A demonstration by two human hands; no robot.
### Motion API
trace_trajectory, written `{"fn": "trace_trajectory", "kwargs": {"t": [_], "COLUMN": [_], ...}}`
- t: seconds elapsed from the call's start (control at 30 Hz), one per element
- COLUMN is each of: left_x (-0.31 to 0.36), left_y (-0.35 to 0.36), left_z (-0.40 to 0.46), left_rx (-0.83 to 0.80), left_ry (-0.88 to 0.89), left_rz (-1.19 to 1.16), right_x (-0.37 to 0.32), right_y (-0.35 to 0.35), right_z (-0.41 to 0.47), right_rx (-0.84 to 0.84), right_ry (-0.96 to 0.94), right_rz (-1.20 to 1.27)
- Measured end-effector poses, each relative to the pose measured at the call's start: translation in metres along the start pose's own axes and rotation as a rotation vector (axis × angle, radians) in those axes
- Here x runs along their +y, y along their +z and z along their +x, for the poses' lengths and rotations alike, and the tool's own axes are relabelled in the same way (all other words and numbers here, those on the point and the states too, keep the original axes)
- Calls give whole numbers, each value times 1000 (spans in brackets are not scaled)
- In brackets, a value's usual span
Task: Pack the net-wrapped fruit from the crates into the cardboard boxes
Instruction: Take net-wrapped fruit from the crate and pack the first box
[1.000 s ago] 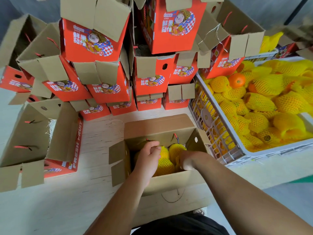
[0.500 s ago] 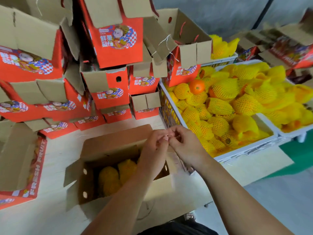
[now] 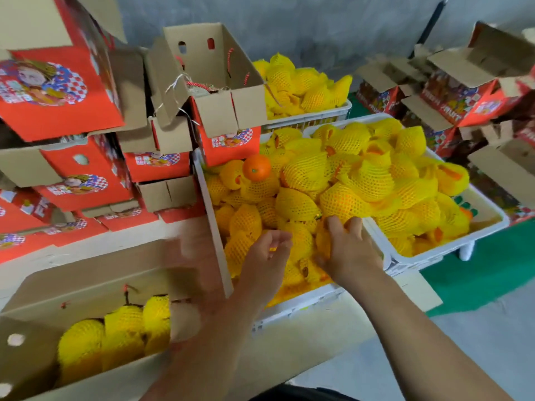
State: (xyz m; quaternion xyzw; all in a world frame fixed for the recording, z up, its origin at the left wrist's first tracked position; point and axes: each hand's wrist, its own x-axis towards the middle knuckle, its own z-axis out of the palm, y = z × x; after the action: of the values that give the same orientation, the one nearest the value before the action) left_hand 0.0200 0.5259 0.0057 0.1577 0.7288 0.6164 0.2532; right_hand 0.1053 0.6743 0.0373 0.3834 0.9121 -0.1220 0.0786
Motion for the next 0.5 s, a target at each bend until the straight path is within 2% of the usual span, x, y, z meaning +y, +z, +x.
{"fn": "trace_trajectory", "kwargs": {"t": [0.27, 0.33, 0.4, 0.5], "left_x": [-9, -6, 5, 19], "left_y": [39, 41, 44, 46], "left_z": [0, 0, 2, 7], "left_rx": [11, 39, 26, -18], "left_ry": [-142, -157, -172, -206], "left_rz": [20, -27, -187, -371], "right_x": [18, 17, 16, 11], "right_y": [12, 12, 10, 3], "right_z": [19, 22, 22, 22], "right_rx": [170, 211, 225, 95], "right_ry": [-135, -175, -237, -402], "right_rz": [66, 269, 598, 907]}}
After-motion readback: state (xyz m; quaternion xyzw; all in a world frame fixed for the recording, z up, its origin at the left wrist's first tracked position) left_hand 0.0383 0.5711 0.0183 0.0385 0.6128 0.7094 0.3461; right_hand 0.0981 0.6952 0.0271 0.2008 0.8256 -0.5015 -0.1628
